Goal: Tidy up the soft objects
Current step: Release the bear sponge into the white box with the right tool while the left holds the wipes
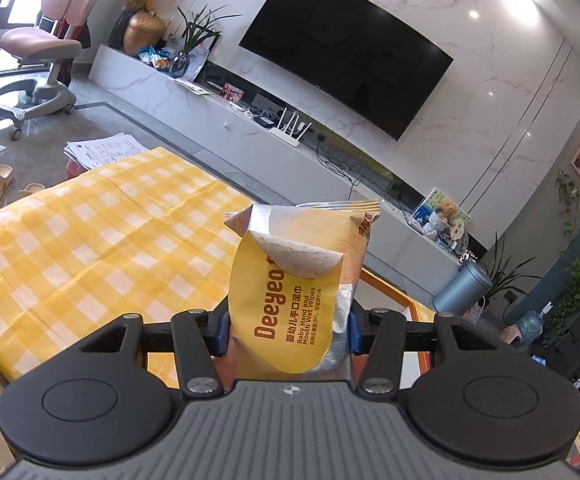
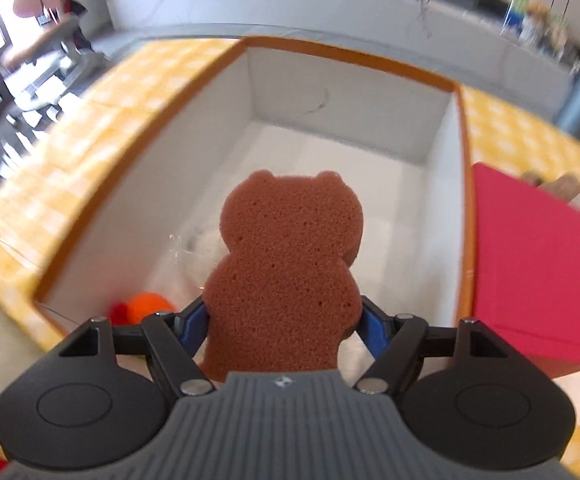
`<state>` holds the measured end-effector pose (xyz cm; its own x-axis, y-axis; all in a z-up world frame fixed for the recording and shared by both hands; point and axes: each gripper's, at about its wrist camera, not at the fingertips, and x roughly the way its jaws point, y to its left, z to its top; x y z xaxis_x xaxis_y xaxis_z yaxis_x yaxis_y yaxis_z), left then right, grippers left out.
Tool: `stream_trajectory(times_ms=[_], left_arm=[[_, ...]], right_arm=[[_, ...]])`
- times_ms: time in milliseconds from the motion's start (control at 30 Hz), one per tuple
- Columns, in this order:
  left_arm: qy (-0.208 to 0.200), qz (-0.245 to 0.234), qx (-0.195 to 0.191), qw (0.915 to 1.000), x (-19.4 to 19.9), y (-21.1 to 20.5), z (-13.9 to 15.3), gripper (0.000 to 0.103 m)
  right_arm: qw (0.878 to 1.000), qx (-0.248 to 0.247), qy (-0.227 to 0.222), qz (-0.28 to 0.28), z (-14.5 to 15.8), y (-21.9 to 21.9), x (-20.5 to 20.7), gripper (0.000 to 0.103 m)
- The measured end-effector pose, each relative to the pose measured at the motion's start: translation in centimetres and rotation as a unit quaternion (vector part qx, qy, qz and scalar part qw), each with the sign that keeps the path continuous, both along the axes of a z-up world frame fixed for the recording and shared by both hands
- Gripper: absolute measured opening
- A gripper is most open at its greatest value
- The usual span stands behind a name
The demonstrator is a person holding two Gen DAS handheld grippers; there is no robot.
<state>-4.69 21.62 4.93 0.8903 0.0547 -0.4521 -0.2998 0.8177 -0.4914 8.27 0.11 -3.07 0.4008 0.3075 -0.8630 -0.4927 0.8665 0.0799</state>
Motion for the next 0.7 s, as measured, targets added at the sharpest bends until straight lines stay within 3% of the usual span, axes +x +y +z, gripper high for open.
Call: stream_trajectory(times_ms=[67, 200, 400, 567, 700], left_arm=[[0.001, 0.001, 0.002, 1.0000, -0.1, -0.1, 0.1, 0.059], [-0.001, -0.003, 0.002, 1.0000, -0.1, -0.2, 0.2, 0.059], [0.007, -0.010, 0.002, 0.9999, 0.3, -0.5, 0.1, 0.059], [0.012, -0.013, 0.002, 0.9998, 0.5, -0.5, 0.0, 0.059], [0.013, -0.014, 0.002, 0.9998, 0.6, -0.6, -0.1, 0.059]], right_arm=[[1.000, 0.001, -0.001, -0.009, 0.4, -0.4, 0.0, 0.073], [0.995, -0.071, -0.076, -0.006, 1.0, -0.5, -1.2, 0.073], [0.988, -0.119, -0.097, 0.021, 0.9, -0.3, -1.7, 0.075], [0.992, -0.095, -0.076, 0.025, 0.9, -0.3, -1.0, 0.094], [0.991, -0.090, -0.088, 0.037, 1.1, -0.2, -1.5, 0.096]])
